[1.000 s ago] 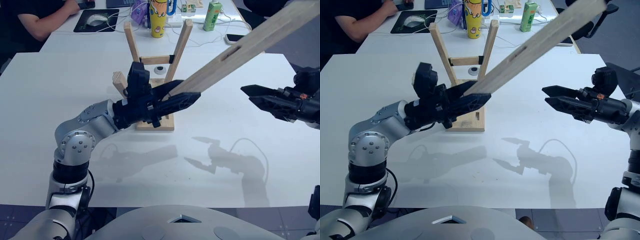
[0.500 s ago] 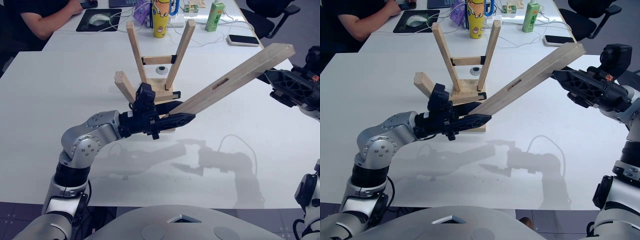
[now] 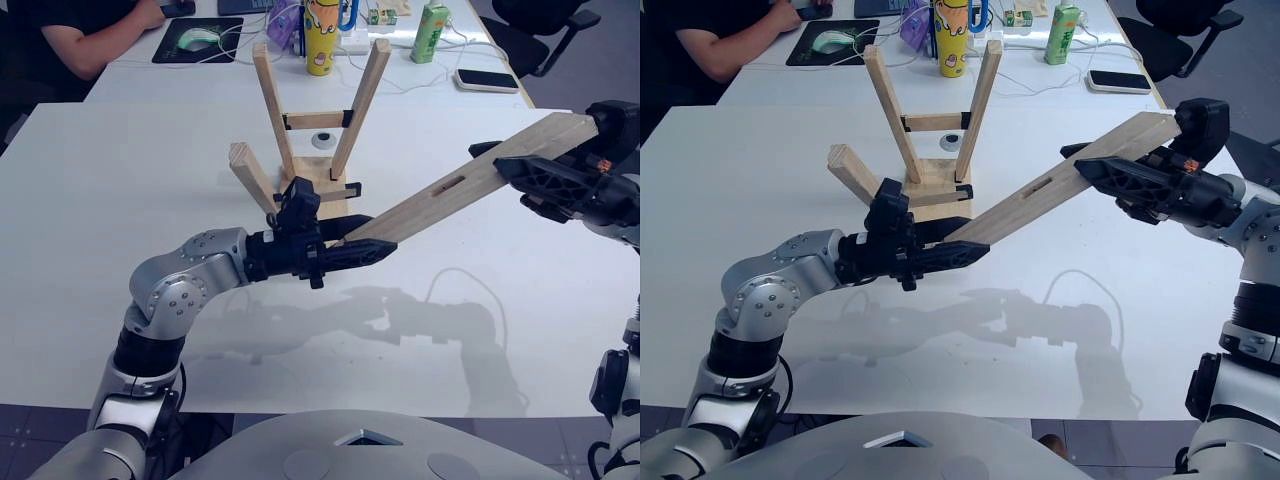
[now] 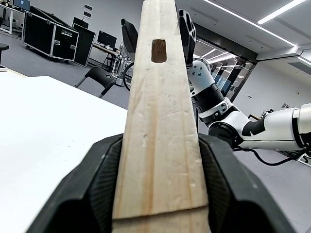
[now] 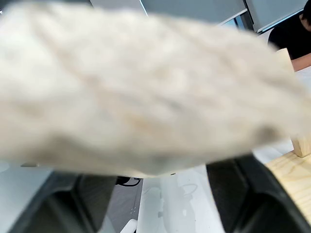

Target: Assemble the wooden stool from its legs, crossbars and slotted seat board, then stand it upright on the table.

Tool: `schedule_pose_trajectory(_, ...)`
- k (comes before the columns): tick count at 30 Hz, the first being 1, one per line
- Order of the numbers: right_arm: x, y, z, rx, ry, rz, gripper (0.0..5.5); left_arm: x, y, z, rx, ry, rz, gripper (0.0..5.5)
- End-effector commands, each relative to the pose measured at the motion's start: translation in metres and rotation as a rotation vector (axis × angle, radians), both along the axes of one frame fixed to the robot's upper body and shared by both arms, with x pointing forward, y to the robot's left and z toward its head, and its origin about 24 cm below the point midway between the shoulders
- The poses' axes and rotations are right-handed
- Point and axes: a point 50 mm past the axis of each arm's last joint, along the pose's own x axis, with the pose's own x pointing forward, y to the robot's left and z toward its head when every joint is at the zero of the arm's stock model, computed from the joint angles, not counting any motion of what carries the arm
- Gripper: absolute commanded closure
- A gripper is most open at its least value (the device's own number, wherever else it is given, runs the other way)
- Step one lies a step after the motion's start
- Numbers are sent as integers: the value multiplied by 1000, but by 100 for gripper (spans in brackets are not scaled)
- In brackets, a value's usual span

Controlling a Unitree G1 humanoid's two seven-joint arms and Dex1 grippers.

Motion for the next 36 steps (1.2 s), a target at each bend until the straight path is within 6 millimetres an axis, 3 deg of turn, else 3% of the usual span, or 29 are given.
schedule_pose_trajectory(1,1,-3,5,-35,-18,-5,336,-3,1,-1,12,-8,11,344)
schedule_pose_trajectory(5,3,-6,8,-33,-26,-8,337,0,3,-4,15,-7,51,344)
schedule_pose_trajectory(6,4,-6,7,-38,-24,-9,337,1,3,-5,10,-4,60,307)
schedule_pose_trajectory(13,8,-17,-19,-212,33,-61,341,3,12,-12,10,11,161,218)
schedule_pose_trajectory(19,28,-35,-16,-230,-10,-225,341,8,18,-62,427,-171,289,218)
schedule_pose_trajectory(23,37,-26,-17,-206,-41,-205,341,14,19,-81,571,-281,322,218)
schedule_pose_trajectory(36,65,24,-24,-349,-256,-169,341,13,23,-111,716,-247,277,218)
